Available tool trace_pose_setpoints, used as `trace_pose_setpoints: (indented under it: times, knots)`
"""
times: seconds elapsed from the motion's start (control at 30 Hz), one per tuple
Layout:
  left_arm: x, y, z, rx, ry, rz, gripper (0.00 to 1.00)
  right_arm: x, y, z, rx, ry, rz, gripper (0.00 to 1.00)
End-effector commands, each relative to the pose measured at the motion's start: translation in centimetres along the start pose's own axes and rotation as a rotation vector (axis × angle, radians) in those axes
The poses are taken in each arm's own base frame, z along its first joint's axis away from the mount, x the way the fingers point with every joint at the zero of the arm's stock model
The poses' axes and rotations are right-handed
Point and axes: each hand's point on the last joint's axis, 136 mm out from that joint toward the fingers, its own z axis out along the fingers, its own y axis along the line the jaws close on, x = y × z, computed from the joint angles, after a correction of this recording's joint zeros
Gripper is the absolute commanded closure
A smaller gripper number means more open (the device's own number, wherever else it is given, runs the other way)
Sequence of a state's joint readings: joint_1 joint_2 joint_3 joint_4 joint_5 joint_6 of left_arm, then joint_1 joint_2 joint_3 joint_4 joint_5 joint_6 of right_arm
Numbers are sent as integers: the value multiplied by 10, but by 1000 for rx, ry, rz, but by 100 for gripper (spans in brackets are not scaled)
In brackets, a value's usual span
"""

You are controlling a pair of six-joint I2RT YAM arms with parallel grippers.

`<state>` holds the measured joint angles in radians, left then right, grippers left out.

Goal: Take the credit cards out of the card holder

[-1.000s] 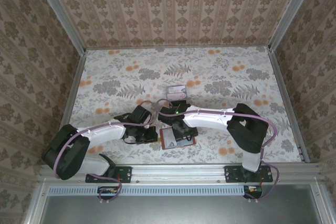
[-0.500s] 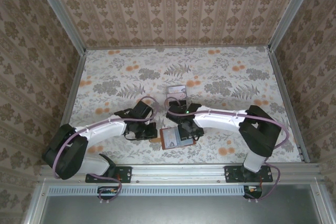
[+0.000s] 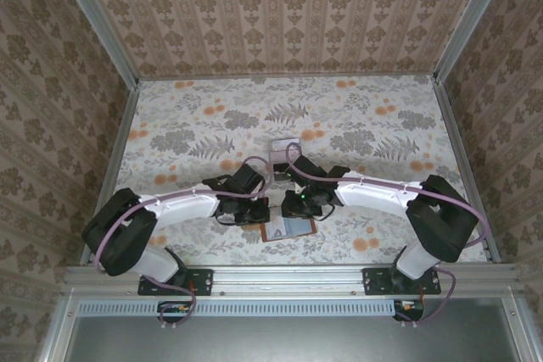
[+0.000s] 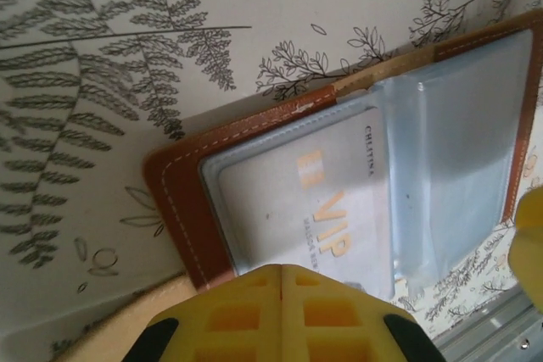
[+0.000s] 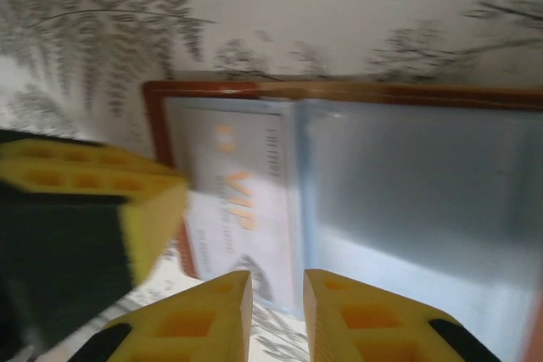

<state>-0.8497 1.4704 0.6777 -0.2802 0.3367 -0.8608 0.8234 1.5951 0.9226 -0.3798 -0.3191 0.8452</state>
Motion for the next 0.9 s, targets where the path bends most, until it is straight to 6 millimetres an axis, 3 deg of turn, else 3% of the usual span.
trace_pose_setpoints:
  times: [0.0, 0.2, 0.47, 0.73, 0.87]
  knots:
    - [3, 3, 8, 0, 14, -23, 97, 3, 19, 13, -116, 51, 13, 78]
    - [9, 16, 8, -52, 25, -23, 98, 3, -3, 27, -45, 60, 41, 78]
    - [11, 17, 5, -57, 28, -20, 97, 11, -21, 39, 3, 88, 57, 75]
    - [12, 21, -5, -85, 13, -15, 97, 6, -38, 24, 125, 45, 41, 75]
    - [12, 23, -3, -86, 19, -15, 97, 4, -25, 19, 71, 35, 32, 75]
